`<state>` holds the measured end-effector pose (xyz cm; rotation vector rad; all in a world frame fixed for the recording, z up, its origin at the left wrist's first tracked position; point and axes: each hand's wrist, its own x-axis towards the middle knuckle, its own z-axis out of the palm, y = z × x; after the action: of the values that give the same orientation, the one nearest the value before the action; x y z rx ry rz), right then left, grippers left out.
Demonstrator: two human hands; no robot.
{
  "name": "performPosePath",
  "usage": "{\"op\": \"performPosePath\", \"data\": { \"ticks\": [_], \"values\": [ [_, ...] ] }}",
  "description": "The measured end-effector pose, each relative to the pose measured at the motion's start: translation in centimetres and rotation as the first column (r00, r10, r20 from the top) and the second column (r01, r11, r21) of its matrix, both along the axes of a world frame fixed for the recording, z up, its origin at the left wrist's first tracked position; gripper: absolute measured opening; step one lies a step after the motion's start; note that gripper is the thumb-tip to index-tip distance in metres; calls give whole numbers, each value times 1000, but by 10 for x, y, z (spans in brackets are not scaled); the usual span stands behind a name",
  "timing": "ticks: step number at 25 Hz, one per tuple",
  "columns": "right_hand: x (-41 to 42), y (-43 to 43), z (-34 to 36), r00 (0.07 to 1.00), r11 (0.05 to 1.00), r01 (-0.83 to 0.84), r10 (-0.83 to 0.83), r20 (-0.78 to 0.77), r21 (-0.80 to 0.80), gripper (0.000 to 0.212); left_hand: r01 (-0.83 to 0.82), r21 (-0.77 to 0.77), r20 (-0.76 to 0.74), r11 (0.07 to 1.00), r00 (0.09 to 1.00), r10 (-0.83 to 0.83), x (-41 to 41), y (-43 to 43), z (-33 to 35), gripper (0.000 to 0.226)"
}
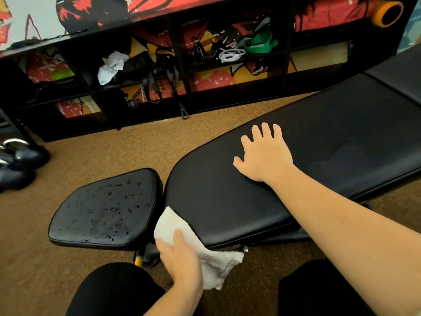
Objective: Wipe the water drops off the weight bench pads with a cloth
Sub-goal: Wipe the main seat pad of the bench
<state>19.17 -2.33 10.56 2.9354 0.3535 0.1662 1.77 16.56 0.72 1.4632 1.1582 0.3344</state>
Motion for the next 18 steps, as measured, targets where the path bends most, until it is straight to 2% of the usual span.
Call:
{"op": "performPosePath", "data": {
  "ticks": [2, 4, 5, 7, 9, 11, 12, 13, 15, 16, 18],
  "values": [
    [0, 0, 0, 1000, 1000, 0, 0, 3, -5, 74, -98, -138, -18, 986, 995, 96, 6, 6, -2, 55],
    [0, 0, 0, 1000, 1000, 1, -1, 3, -8, 74, -198, -320, -6, 927, 978, 207, 15, 18, -3, 53],
    [1, 0, 0, 1000, 1000, -1, 1, 3, -8, 75, -200, -381, 30, 903, 973, 229, 20, 24, -5, 55],
    [1, 0, 0, 1000, 1000, -6, 6, 1, -8, 74, -72, -473, 153, 878, 975, 162, 26, 35, -15, 64],
    [0, 0, 0, 1000, 1000, -7, 7, -4, -9, 74, 43, -493, 228, 869, 970, 82, 28, 42, -21, 67],
    [0, 0, -1, 1000, 1000, -5, 5, 2, -13, 73, 89, -515, 253, 853, 966, 52, 26, 42, -23, 64],
    [0, 1, 0, 1000, 1000, -1, 1, 4, -13, 73, 89, -483, 225, 871, 974, 25, 24, 35, -17, 63],
    [0, 1, 0, 1000, 1000, -2, 2, 7, -11, 73, 58, -493, 249, 868, 965, 77, 24, 33, -9, 64],
    [-1, 1, 0, 1000, 1000, 4, -4, -9, -11, 73, -111, -538, 174, 836, 955, 239, 23, 22, -2, 68],
    [-2, 0, 0, 1000, 1000, -3, 3, -21, -14, 73, -161, -538, 97, 828, 963, 250, 19, 12, 7, 75],
    [-5, 1, 5, 999, 1000, 8, -9, -49, -22, 73, -123, -492, 14, 862, 989, 149, 12, -12, 5, 95]
  ]
}}
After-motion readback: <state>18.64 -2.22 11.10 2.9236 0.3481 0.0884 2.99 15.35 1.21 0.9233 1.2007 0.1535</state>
